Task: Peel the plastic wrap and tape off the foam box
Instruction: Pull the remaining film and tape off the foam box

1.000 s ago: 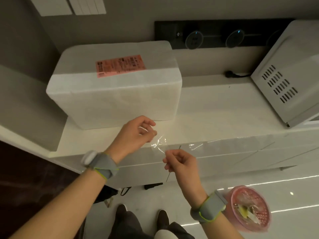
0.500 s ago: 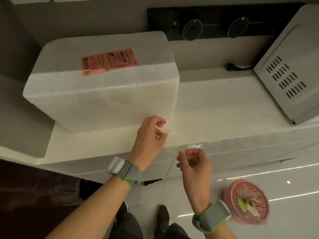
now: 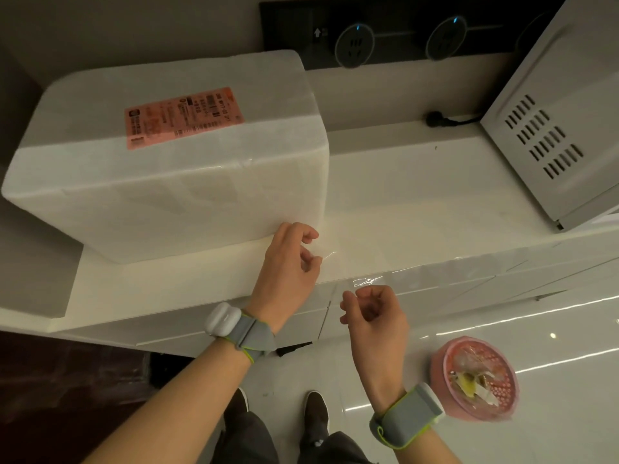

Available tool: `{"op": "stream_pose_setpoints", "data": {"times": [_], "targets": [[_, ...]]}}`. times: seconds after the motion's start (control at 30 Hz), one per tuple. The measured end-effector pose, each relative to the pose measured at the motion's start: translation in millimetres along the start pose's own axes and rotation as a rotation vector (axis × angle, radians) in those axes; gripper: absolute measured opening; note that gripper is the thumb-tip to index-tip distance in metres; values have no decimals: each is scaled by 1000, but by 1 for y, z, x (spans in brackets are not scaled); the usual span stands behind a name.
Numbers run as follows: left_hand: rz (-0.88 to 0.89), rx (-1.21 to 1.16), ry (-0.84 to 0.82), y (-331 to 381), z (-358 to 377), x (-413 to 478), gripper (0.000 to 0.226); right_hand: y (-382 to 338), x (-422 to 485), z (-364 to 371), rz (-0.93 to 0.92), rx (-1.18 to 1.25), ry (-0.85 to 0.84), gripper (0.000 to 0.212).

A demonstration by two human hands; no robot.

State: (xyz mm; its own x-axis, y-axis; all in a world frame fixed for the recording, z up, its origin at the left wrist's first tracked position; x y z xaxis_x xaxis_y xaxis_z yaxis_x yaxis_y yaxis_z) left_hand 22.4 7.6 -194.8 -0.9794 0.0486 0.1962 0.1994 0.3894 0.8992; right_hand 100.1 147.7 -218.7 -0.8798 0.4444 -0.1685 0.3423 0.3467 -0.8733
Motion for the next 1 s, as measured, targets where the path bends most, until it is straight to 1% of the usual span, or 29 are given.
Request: {"op": "stream_pose_setpoints", "data": {"times": [0.1, 0.23, 0.33, 0.37, 0.43, 0.5, 0.57, 0.73, 1.0], "targets": [[1, 25, 3, -1, 1, 1, 33, -1, 1, 0, 3, 6, -8, 13], [25, 115, 90, -2, -1, 1, 30, -2, 2, -1, 5, 6, -15, 13], [155, 282, 130, -2, -3, -7, 27, -2, 3, -1, 1, -1, -18, 13], [224, 322, 98, -1, -4, -13, 26, -2, 3, -1, 0, -3, -18, 14], [332, 385, -43, -2, -2, -26, 32, -2, 4, -1, -5, -9, -20, 14], [327, 473, -186, -6, -1, -38, 44, -2, 4, -1, -5, -3, -29, 14], [288, 549, -259, -9, -1, -44, 52, -2, 4, -2, -7, 2, -38, 14], [254, 673, -292, -7, 3, -41, 65, -1, 6, -1, -27, -32, -39, 15], [165, 766, -371, -1, 2, -38, 89, -2, 3, -1, -37, -94, -30, 19]]}}
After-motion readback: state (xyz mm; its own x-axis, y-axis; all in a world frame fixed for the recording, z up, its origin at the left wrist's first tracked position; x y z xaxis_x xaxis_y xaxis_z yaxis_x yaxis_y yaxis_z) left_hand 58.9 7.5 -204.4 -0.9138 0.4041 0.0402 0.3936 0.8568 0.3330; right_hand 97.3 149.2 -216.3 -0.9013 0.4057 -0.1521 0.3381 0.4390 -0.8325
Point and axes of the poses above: each hand's wrist, its own x-axis towards the middle knuckle, its own z-axis out of the palm, y = z × x, the point moved 1 cm from there along x, towards the middle knuckle, and after that the axes turned 14 degrees about -x, right-handed, at the moved point
